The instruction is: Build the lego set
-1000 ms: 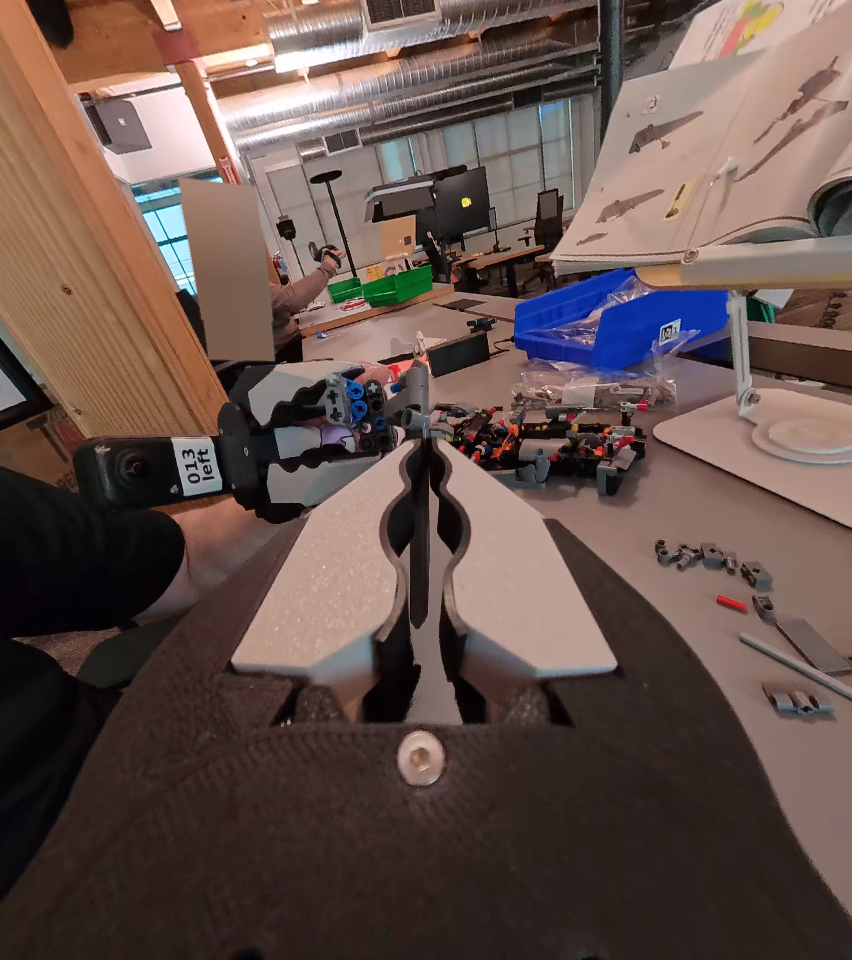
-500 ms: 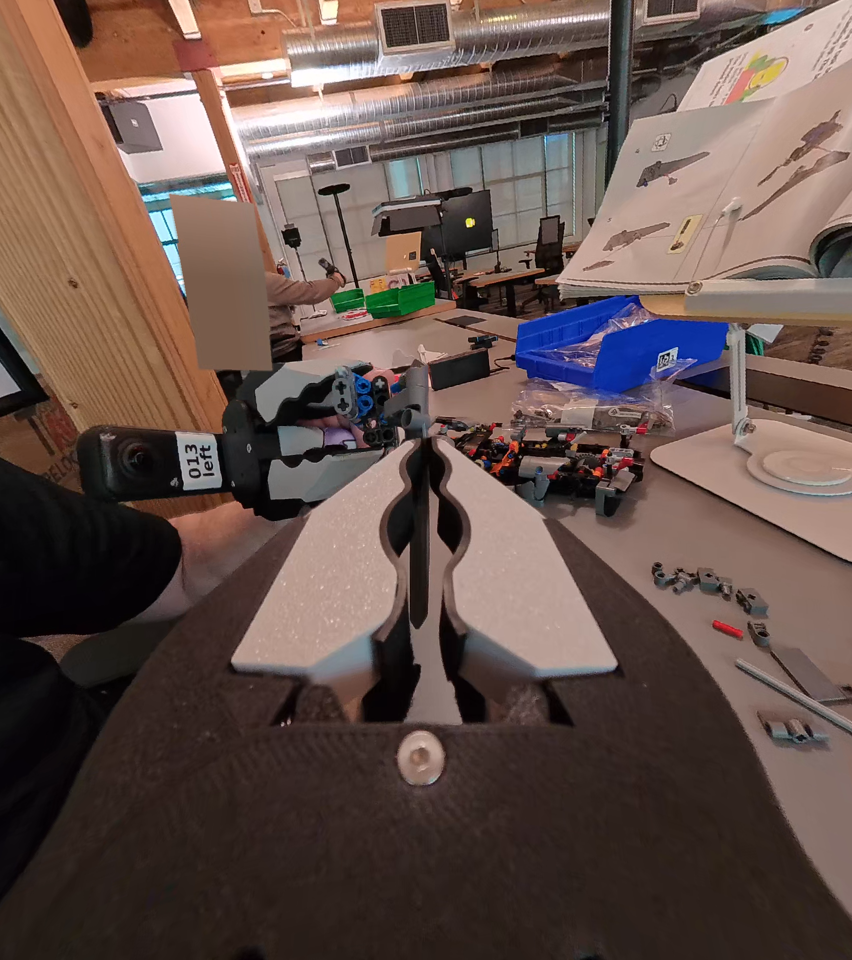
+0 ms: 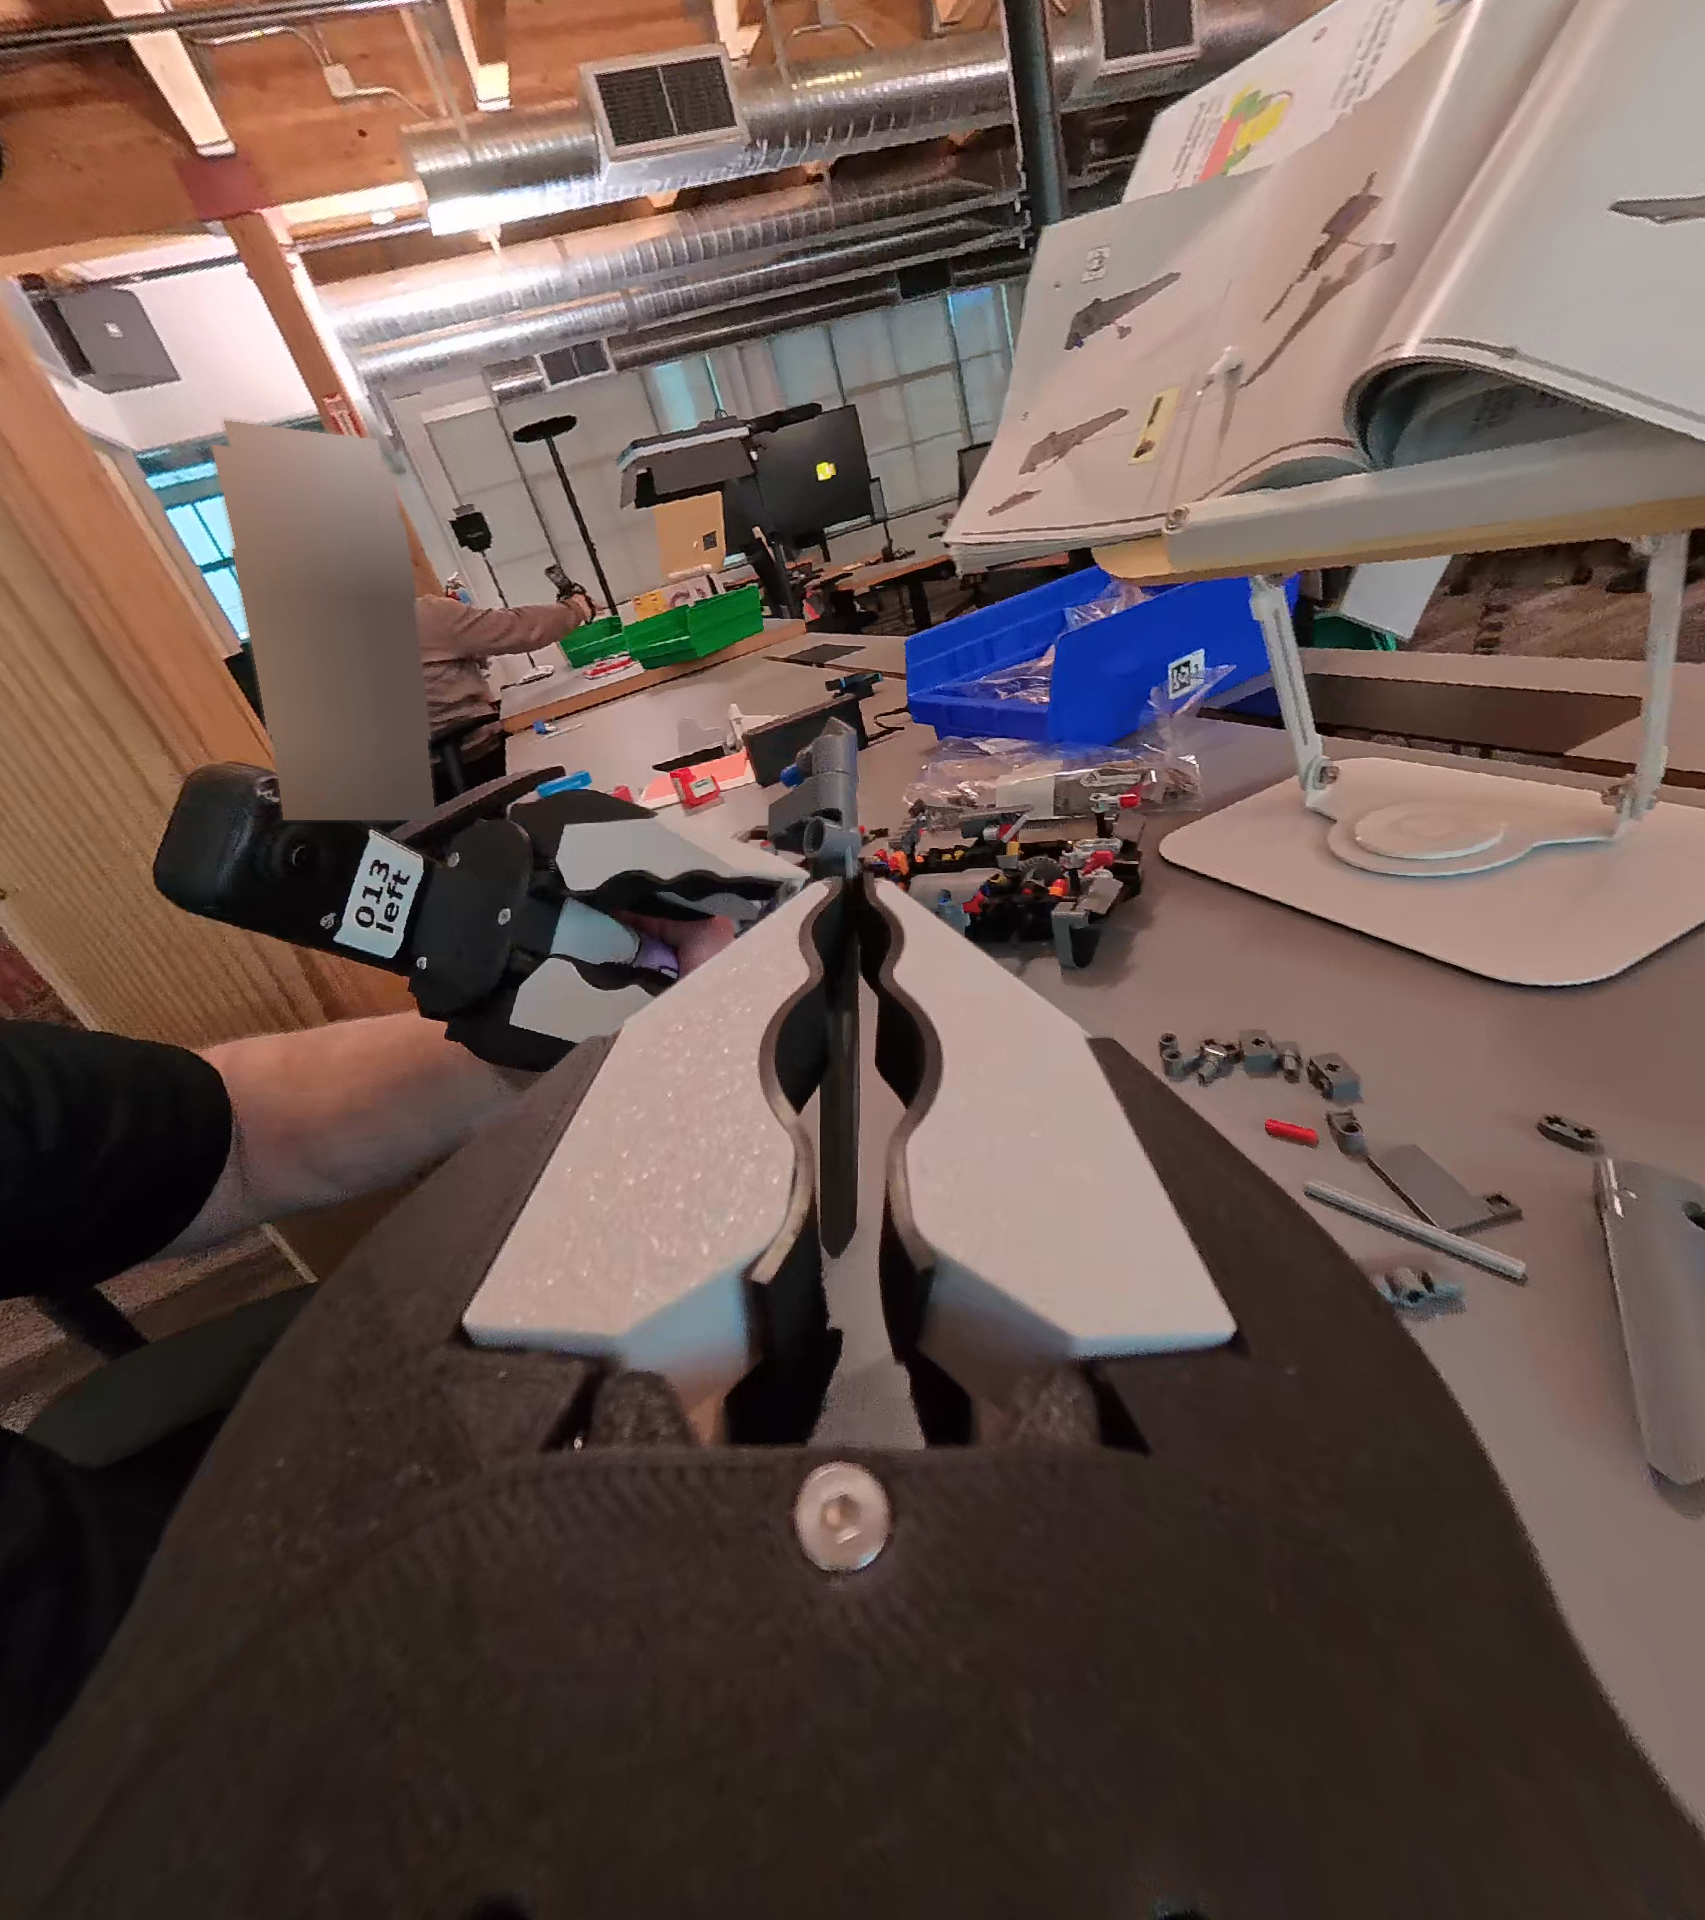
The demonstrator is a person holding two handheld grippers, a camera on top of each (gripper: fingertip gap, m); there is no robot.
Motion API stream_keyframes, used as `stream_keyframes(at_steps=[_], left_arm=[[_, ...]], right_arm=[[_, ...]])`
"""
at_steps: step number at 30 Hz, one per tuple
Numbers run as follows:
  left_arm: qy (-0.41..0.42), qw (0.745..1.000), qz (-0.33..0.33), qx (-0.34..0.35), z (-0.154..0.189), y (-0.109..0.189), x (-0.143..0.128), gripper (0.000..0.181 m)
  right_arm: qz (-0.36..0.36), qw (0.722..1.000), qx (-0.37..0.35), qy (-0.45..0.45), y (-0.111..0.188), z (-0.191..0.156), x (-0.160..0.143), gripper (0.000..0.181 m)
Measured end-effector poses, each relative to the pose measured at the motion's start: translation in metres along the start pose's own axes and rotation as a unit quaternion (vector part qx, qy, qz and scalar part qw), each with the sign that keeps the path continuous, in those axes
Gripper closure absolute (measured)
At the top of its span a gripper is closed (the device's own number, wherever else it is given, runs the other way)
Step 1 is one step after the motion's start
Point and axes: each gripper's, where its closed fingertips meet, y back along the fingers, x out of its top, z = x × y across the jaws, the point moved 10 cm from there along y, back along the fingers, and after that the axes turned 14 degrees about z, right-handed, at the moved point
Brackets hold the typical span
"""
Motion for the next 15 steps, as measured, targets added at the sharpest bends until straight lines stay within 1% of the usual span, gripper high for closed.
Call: stream_keyframes(at_steps=[3,8,10,13,15], left_arm=[[0.041,0.999,0.005,-0.005,-0.004,-0.002,-0.004,0.147],[0.099,0.992,0.079,0.005,-0.014,0.003,0.004,0.147],[0.142,0.984,0.107,0.008,-0.021,0.006,0.006,0.147],[0.213,0.965,0.15,0.01,-0.032,0.011,0.007,0.147],[0.24,0.955,0.172,0.012,-0.037,0.012,0.008,0.147]], right_arm=[[0.0,1.0,-0.014,-0.009,0.004,0.006,-0.004,0.181],[0.009,0.999,-0.018,-0.026,0.007,0.008,-0.008,0.181],[0.013,0.999,-0.014,-0.029,0.007,0.005,-0.008,0.181],[0.015,0.999,-0.011,-0.028,0.006,0.0,-0.007,0.181],[0.016,0.999,-0.009,-0.029,0.005,-0.002,-0.006,0.181]])
